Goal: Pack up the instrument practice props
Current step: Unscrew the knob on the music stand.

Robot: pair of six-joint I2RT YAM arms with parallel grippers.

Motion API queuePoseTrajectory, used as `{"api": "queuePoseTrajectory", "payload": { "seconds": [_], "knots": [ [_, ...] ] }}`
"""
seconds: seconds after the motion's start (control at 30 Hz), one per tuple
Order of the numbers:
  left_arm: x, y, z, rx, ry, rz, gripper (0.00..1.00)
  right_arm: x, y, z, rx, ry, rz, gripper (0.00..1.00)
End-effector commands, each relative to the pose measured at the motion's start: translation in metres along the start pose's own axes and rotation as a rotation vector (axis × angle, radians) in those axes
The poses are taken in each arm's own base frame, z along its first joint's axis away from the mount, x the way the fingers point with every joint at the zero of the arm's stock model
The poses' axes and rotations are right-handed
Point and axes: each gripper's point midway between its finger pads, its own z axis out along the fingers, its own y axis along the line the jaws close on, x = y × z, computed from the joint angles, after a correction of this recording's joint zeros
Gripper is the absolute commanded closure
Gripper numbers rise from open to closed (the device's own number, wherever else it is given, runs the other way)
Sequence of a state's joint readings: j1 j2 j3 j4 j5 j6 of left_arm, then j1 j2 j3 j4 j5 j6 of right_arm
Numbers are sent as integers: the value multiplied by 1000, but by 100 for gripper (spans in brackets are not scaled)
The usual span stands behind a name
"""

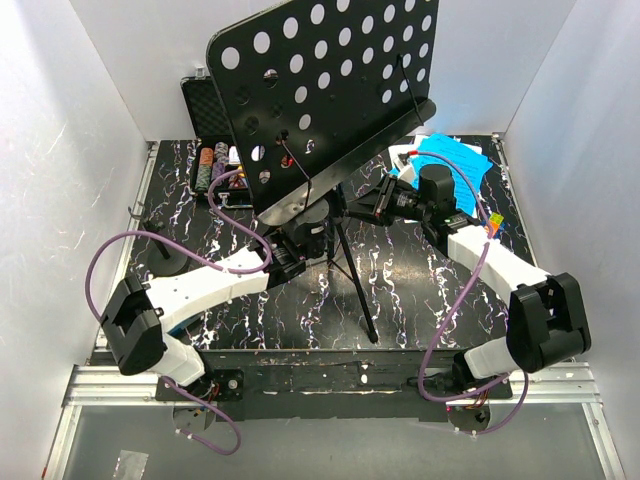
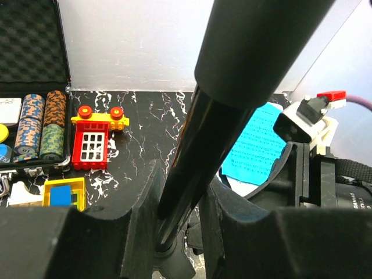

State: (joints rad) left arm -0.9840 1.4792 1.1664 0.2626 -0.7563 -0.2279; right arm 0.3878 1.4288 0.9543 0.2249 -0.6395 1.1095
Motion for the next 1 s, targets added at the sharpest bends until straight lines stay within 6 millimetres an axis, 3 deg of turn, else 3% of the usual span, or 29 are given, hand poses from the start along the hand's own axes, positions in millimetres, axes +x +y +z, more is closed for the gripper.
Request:
{"api": "queuePoseTrajectory", "payload": {
  "seconds": [0.0, 0.27, 0.53, 0.63, 0.7, 0.77, 0.8, 0.87, 0.97],
  "knots": [
    [7, 6, -12, 9, 30, -10, 100, -16, 19, -2, -47, -102, -462, 99],
    [14, 5, -13, 27, 47, -8, 100, -21, 27, -12, -3, -226, -758, 99],
    [17, 0, -13, 52, 60, -17, 100, -9, 36, -8, 110, -380, -1220, 99],
    [21, 0, -13, 53, 68, -13, 100, -13, 32, -11, 190, -440, -1358, 99],
    [22, 0, -14, 54, 69, -12, 100, -16, 30, -16, 228, -482, -1391, 99],
    [23, 1, -14, 52, 72, -9, 100, -19, 29, -24, 260, -502, -1315, 99],
    [23, 2, -14, 49, 70, -10, 100, -20, 32, -30, 273, -509, -1252, 92],
    [24, 1, -14, 50, 72, -7, 100, -18, 37, -40, 292, -496, -1115, 63],
    [24, 2, -13, 49, 70, 0, 100, -5, 44, -46, 242, -446, -940, 31]
  ]
}}
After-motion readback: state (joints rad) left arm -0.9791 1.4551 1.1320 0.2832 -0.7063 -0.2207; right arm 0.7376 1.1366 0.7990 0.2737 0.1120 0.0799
